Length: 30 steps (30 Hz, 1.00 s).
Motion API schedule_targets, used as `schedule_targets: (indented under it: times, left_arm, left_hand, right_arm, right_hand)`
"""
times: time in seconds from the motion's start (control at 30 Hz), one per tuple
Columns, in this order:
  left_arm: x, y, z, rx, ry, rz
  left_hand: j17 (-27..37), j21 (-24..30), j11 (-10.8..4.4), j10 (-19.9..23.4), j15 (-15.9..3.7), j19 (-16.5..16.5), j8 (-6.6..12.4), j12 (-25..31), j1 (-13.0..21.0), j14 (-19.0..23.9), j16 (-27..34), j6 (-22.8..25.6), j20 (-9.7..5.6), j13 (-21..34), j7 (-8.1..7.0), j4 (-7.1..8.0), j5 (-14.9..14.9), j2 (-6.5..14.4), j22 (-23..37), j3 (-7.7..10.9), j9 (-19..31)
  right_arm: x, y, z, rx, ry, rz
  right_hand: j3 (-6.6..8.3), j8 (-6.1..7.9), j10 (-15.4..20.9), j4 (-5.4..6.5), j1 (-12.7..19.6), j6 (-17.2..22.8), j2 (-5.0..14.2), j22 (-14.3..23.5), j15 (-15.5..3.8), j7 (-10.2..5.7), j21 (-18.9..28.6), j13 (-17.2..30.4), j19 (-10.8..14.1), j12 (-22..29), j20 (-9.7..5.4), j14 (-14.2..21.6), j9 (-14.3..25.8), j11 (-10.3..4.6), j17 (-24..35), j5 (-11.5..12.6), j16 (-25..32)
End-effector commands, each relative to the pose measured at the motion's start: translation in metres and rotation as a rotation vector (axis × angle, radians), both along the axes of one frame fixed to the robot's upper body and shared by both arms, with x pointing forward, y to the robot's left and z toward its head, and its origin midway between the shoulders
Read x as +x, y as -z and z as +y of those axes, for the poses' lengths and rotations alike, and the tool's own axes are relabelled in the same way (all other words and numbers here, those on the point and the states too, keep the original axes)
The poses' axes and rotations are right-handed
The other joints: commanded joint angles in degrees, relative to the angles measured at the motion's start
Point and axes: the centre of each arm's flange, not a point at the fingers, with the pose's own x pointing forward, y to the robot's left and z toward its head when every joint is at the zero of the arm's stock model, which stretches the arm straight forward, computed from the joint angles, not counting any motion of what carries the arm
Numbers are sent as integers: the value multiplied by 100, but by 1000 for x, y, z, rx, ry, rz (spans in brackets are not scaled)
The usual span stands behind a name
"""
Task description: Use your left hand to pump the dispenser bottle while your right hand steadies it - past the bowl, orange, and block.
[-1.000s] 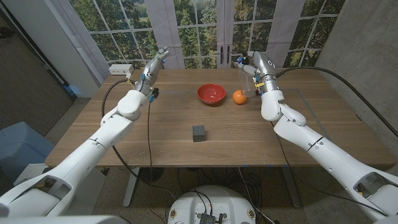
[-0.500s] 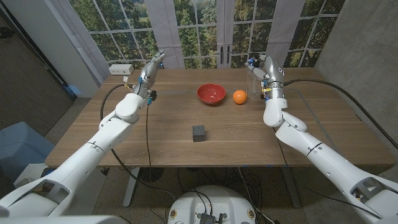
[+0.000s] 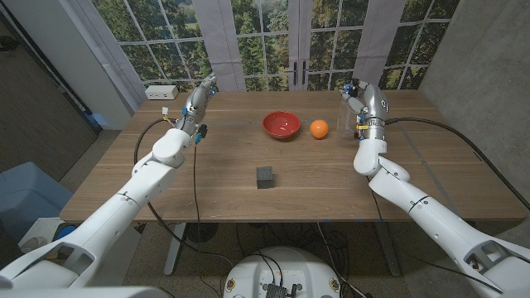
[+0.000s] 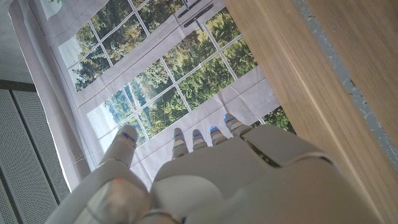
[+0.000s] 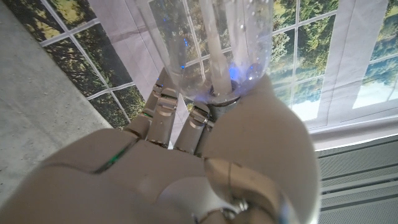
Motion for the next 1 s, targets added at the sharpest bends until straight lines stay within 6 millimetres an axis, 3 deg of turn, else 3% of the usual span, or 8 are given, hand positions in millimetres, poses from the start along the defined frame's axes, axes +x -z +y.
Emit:
schedule_targets:
  times: [0.03, 0.8, 0.9, 1.0]
  left_arm:
    - [4, 8, 2, -26, 20, 23]
    - [4, 9, 0, -25, 27, 21]
    - [3, 9, 0, -27, 28, 16]
    - [3, 8, 0, -24, 29, 17]
  left_hand:
    - [11, 12, 58, -10, 20, 1, -18, -14, -9, 22, 5, -4, -6, 11, 4, -35, 17, 94, 13, 19, 18]
    - [11, -2, 68, -12, 29, -1, -19, -16, -10, 18, -4, -4, 2, 11, 12, -40, 17, 94, 13, 15, 18]
    - [12, -3, 73, -14, 34, -1, -21, -18, -10, 17, -5, -9, 2, 11, 14, -41, 17, 94, 13, 15, 19]
    - [12, -5, 61, -11, 30, -1, -22, -16, -10, 15, -7, -11, 2, 11, 16, -41, 17, 94, 13, 15, 19]
  right_arm:
    - [12, 24, -20, 39, 61, 64]
    - [19, 40, -29, 30, 138, 140]
    - [18, 40, -30, 34, 136, 153]
    - [17, 39, -30, 36, 131, 152]
  right_hand:
    - [-5, -10, 34, -4, 698, 52, 608, 21, -1336, -17, 29, 18, -18, -21, -981, 1091, 31, -2, 311, -11, -4]
    - [44, -58, 116, -17, 764, 89, 661, 27, -1344, 13, 111, -65, 22, -71, -969, 1120, -10, 39, 251, -57, -81]
    - [131, -85, 123, -71, 827, 98, 674, 23, -1346, 113, 213, -202, 153, -171, -922, 1144, -55, 146, 55, -213, -210]
    - [224, -164, -85, -139, 842, -36, 646, -9, -1337, 131, 274, -292, 262, -308, -861, 1066, -89, 154, -55, -394, -322]
